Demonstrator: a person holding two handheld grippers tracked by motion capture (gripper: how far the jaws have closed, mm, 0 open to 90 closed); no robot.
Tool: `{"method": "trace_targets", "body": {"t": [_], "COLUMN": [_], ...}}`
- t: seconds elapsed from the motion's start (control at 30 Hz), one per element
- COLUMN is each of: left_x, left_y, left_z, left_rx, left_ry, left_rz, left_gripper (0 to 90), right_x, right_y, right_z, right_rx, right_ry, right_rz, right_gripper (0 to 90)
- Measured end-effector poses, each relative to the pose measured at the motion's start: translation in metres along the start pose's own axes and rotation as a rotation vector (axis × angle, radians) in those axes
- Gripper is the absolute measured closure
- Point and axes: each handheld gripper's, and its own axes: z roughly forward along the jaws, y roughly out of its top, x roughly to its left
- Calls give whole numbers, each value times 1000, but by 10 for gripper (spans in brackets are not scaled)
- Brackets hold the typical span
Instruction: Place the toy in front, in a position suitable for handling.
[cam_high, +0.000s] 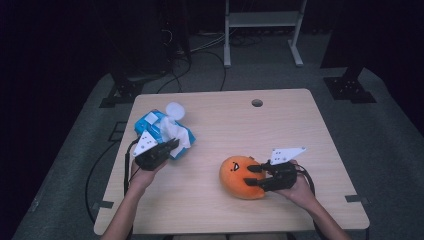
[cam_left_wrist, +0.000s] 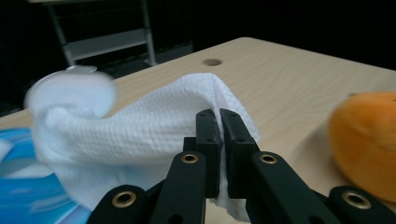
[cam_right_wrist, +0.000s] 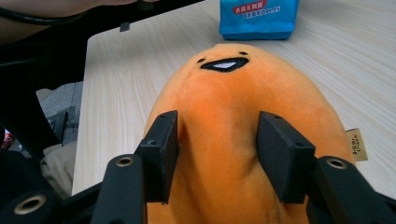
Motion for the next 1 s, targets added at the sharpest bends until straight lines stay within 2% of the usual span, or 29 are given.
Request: {"method": "trace_targets", "body": {"t": [0.03,0.1,0.17,0.23,0.3,0.33,0.53,0.6,0.8,0.83,0.87,0.9,1.0], "left_x": [0,-10,-21,-34,-45,-51,-80,-85,-103,-109,-111,-111,-120], "left_y": [0,3,4,5,5,4,10,14,30,36,39,39,48], "left_z": [0,2,5,9,13,16,31,34,41,43,43,43,47], "left_rx": [0,-12,-6,-7,-9,-12,-11,-19,-24,-22,-20,-20,-19], "left_ry": [0,-60,-100,-160,-199,-227,-343,-371,-432,-449,-457,-457,-497], "left_rz": [0,-15,-4,-7,-3,-17,1,1,46,73,80,80,90], "left_gripper": [867,866,864,860,858,858,857,857,856,852,852,852,850], "right_x": [0,0,1,2,4,5,7,9,12,11,11,10,6], "right_y": [0,0,0,1,1,1,2,3,7,5,4,3,-1], "right_z": [0,0,0,1,1,1,1,-1,-16,-23,-27,-30,-35], "right_rx": [1,2,3,2,7,6,3,-3,-19,0,4,0,-2], "right_ry": [0,-1,-3,-7,-11,-15,-18,-26,-46,-73,-87,-93,-98], "right_rz": [1,1,0,-6,-13,-18,-18,-19,-28,-40,-43,-37,-15], "right_gripper": [480,478,475,468,459,448,415,399,366,359,359,359,354]}}
